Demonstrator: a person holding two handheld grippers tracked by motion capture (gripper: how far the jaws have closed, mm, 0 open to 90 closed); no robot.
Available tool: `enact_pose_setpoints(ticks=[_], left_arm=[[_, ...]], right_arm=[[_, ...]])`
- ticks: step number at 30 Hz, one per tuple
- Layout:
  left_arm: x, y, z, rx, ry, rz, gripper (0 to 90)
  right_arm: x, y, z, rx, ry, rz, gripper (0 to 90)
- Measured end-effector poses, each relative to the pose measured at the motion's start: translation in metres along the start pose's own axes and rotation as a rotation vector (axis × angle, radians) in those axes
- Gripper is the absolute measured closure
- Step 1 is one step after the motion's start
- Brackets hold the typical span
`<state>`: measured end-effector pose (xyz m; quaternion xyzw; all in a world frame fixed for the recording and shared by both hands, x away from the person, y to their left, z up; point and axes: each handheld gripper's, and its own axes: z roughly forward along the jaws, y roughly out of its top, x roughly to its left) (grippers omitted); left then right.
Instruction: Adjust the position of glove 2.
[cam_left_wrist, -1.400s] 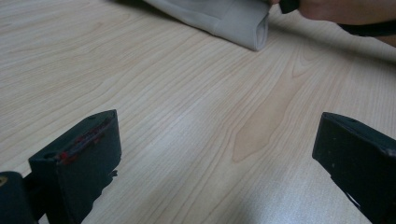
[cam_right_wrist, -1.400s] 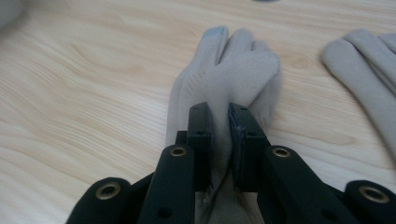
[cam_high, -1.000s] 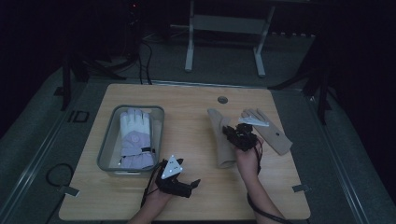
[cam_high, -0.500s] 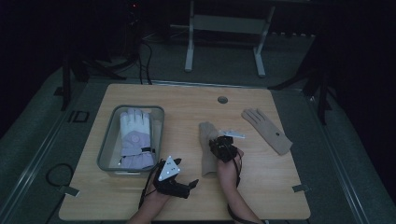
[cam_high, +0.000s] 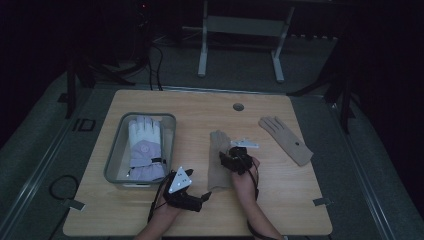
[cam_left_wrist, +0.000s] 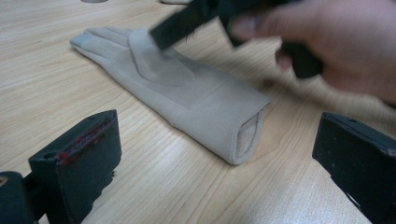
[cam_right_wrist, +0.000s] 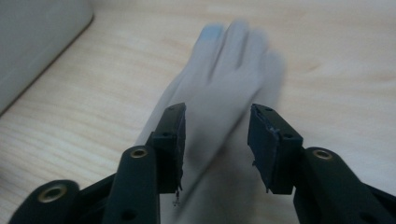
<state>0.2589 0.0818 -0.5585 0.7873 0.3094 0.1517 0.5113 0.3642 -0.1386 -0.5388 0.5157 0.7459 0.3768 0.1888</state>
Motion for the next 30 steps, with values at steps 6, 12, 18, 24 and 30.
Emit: enact_pose_setpoints(ticks=[6, 12, 18, 24, 30], left_arm=[[-0.001, 0.000, 0.001, 0.005, -0.006, 0.011, 1.3], [0.000, -0.002, 0.002, 0.000, -0.016, -0.004, 1.3], [-0.001, -0.002, 0.003, 0.003, -0.013, -0.002, 1.3], [-0.001, -0.002, 0.003, 0.002, -0.010, -0.007, 1.3], [-0.001, -0.002, 0.003, 0.003, -0.011, -0.009, 1.3]], right_arm=[[-0.035, 0.022, -0.028, -0.068, -0.028, -0.073, 54.1], [-0.083, 0.032, -0.049, -0.103, -0.025, -0.081, 55.2], [-0.120, 0.035, -0.061, -0.084, -0.053, -0.105, 56.1], [-0.158, 0.030, -0.059, -0.040, -0.096, -0.109, 55.4], [-0.188, 0.030, -0.057, -0.019, -0.146, -0.100, 51.1]])
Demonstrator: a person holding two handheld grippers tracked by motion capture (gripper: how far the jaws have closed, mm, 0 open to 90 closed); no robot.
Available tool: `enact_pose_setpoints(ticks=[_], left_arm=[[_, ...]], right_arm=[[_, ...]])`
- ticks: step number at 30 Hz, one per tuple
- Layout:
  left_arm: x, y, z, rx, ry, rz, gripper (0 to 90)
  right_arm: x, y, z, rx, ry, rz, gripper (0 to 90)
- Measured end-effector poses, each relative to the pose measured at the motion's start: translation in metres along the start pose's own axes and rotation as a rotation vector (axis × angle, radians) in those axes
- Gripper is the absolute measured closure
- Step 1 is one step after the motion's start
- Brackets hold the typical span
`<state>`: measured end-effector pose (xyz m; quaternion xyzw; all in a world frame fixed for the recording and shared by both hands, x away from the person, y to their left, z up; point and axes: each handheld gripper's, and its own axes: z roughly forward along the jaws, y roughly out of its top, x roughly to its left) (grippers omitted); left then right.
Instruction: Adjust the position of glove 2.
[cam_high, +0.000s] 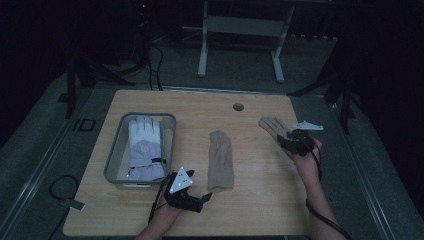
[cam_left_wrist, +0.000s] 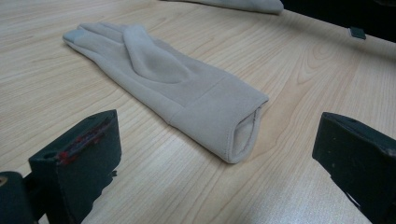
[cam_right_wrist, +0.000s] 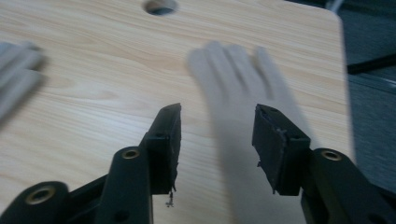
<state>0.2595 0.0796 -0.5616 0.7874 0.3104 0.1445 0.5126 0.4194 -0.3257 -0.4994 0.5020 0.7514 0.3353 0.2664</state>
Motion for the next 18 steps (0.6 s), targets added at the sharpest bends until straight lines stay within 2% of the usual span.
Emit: enact_pose_setpoints(ticks=[2, 4, 8, 14, 17, 18], left_arm=[[0.000, 0.000, 0.000, 0.000, 0.000, -0.001, 1.3], [0.000, 0.000, 0.000, -0.001, 0.000, -0.001, 1.3], [0.000, 0.000, 0.000, 0.000, -0.001, -0.003, 1.3], [0.000, -0.001, 0.000, -0.004, -0.009, -0.008, 1.3], [-0.001, 0.000, 0.000, -0.007, -0.014, -0.003, 1.3], [-0.001, 0.000, 0.001, -0.004, -0.016, -0.004, 1.3]], right_arm=[[-0.013, -0.001, 0.005, 0.016, -0.026, 0.010, 49.4], [-0.020, -0.003, 0.010, 0.027, -0.033, 0.010, 48.9], [-0.028, -0.006, 0.020, 0.056, -0.019, 0.003, 48.3], [-0.034, -0.016, 0.035, 0.088, 0.037, -0.009, 47.9], [-0.037, -0.023, 0.043, 0.116, 0.038, -0.012, 48.6], [-0.038, -0.025, 0.045, 0.110, 0.042, -0.008, 48.3]])
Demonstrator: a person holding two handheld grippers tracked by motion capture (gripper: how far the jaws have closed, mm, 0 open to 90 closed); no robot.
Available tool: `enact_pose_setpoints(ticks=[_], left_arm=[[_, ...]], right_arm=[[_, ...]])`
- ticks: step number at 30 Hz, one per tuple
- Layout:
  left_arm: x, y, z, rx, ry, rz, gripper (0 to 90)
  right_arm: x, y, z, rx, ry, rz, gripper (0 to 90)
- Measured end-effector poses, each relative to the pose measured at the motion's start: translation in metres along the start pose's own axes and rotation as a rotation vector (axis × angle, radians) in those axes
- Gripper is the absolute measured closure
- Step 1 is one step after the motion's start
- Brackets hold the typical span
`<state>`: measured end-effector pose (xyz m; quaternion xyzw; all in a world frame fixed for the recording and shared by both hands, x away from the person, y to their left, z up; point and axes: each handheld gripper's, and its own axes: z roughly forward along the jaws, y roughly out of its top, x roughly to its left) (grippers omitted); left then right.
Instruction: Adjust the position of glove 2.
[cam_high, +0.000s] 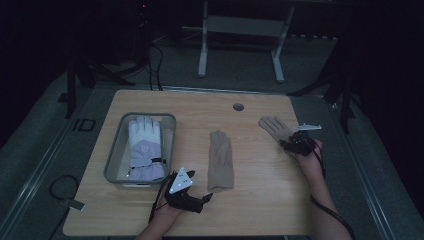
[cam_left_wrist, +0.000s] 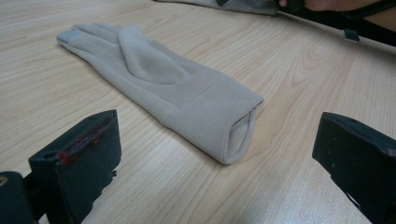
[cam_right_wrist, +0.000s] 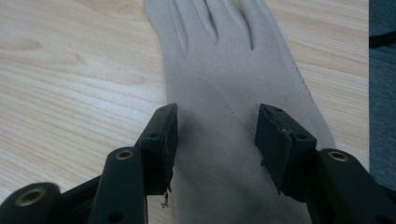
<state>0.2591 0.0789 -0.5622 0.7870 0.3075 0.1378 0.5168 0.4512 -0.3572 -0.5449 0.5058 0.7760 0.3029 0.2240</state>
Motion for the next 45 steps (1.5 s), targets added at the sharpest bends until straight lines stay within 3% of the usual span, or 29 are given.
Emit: enact_pose_setpoints(ticks=[3, 6, 8, 11, 12, 13, 14, 16, 23, 29, 31, 33, 35, 38, 41, 45], left_arm=[[0.001, 0.000, 0.000, 0.004, -0.001, 0.001, 1.3], [0.001, 0.000, 0.001, 0.003, 0.001, -0.005, 1.3], [0.001, 0.000, 0.001, 0.005, 0.001, -0.004, 1.3], [0.000, -0.001, 0.002, 0.012, 0.002, -0.003, 1.3], [0.000, -0.001, 0.002, 0.012, 0.002, -0.003, 1.3], [0.000, -0.001, 0.002, 0.014, 0.004, -0.002, 1.3], [0.000, -0.001, 0.002, 0.012, 0.004, -0.004, 1.3], [0.001, -0.001, 0.002, 0.011, 0.005, -0.007, 1.3], [0.001, 0.000, 0.002, 0.008, 0.008, -0.012, 1.3], [0.001, 0.000, 0.001, 0.006, 0.010, -0.016, 1.3], [0.001, 0.000, 0.001, 0.005, 0.010, -0.013, 1.3], [0.001, 0.001, 0.000, 0.007, 0.010, -0.013, 1.3], [0.001, 0.001, 0.001, 0.008, 0.009, -0.012, 1.3], [0.001, 0.001, 0.001, 0.006, 0.009, -0.009, 1.3], [0.001, 0.001, 0.000, 0.004, 0.010, -0.006, 1.3], [0.000, 0.002, -0.001, -0.001, 0.013, -0.003, 1.3]], right_arm=[[-0.003, -0.001, 0.000, -0.016, 0.009, 0.022, 50.6], [-0.001, -0.001, 0.000, -0.008, -0.008, -0.009, 54.7], [0.000, -0.001, 0.001, -0.008, -0.032, -0.010, 61.6], [0.006, -0.002, 0.000, -0.011, -0.061, -0.021, 80.0], [0.006, -0.002, 0.000, -0.011, -0.061, -0.021, 80.0], [0.008, -0.002, -0.001, -0.012, -0.070, -0.025, 87.5], [0.013, 0.002, -0.007, -0.021, -0.051, 0.020, 88.0], [0.019, 0.005, -0.013, -0.039, -0.045, 0.049, 88.3], [0.040, 0.016, -0.045, -0.088, -0.034, 0.108, 88.6], [0.065, 0.022, -0.080, -0.146, -0.080, 0.085, 88.6], [0.071, 0.022, -0.090, -0.157, -0.099, 0.090, 88.6], [0.075, 0.018, -0.097, -0.159, -0.100, 0.127, 88.6], [0.084, 0.013, -0.101, -0.147, -0.129, 0.127, 88.5], [0.098, 0.002, -0.100, -0.129, -0.127, 0.152, 88.5], [0.115, -0.012, -0.092, -0.105, -0.111, 0.178, 88.5], [0.129, -0.024, -0.075, -0.058, -0.089, 0.175, 88.2]])
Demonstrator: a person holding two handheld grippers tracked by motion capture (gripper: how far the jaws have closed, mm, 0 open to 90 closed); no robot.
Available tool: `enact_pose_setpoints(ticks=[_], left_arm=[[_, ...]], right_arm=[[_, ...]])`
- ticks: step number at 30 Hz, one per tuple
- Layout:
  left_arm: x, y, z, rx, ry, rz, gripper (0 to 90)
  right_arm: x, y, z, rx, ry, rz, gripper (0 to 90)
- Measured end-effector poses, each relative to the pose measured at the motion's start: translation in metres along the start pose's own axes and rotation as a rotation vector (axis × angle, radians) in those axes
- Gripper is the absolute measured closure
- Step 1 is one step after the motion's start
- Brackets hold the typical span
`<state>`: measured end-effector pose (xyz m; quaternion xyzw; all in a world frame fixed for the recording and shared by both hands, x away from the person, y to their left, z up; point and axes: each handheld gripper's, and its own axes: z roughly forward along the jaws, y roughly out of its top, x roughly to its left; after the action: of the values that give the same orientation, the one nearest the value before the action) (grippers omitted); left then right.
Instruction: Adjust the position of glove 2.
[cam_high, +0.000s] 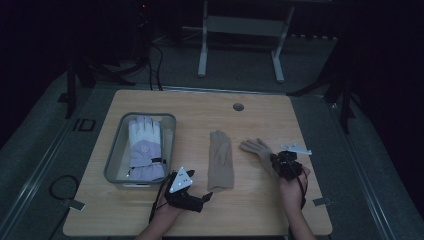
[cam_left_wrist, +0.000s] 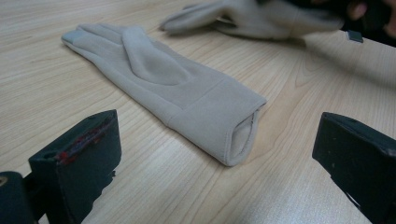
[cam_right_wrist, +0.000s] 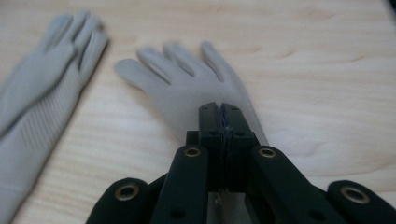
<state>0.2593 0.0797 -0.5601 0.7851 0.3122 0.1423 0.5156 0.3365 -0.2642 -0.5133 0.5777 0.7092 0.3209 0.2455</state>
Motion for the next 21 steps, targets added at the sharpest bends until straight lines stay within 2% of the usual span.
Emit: enact_pose_setpoints(ticks=[4, 5, 7, 10, 11, 13, 15, 17, 20, 21], left_arm=[[0.000, 0.000, -0.001, 0.000, 0.000, 0.003, 1.3], [0.000, 0.000, 0.000, 0.001, -0.001, 0.003, 1.3], [0.000, 0.000, 0.000, 0.002, -0.001, 0.005, 1.3], [0.000, 0.000, 0.001, 0.005, -0.003, 0.009, 1.3], [0.000, 0.000, 0.001, 0.005, -0.003, 0.010, 1.3], [0.000, 0.000, 0.001, 0.003, -0.004, 0.011, 1.3], [0.000, 0.000, 0.000, 0.002, -0.001, 0.013, 1.3], [0.000, 0.000, 0.000, 0.002, -0.002, 0.010, 1.3], [0.000, 0.000, 0.001, 0.005, -0.003, 0.011, 1.3], [0.000, 0.000, 0.001, 0.005, -0.003, 0.011, 1.3]], right_arm=[[0.007, -0.010, 0.012, 0.033, 0.020, -0.050, 85.2], [0.008, -0.015, 0.018, 0.052, 0.046, -0.073, 74.7], [0.006, -0.020, 0.025, 0.085, 0.081, -0.105, 69.6], [0.004, -0.022, 0.026, 0.068, 0.103, -0.120, 68.2], [0.001, -0.018, 0.022, 0.068, 0.134, -0.125, 66.0], [-0.002, -0.013, 0.020, 0.051, 0.150, -0.163, 61.0], [-0.006, -0.009, 0.019, 0.030, 0.196, -0.191, 56.1], [-0.011, -0.005, 0.021, 0.027, 0.206, -0.241, 54.9], [-0.019, -0.001, 0.028, 0.039, 0.247, -0.288, 54.1], [-0.019, -0.001, 0.028, 0.039, 0.247, -0.288, 54.1]])
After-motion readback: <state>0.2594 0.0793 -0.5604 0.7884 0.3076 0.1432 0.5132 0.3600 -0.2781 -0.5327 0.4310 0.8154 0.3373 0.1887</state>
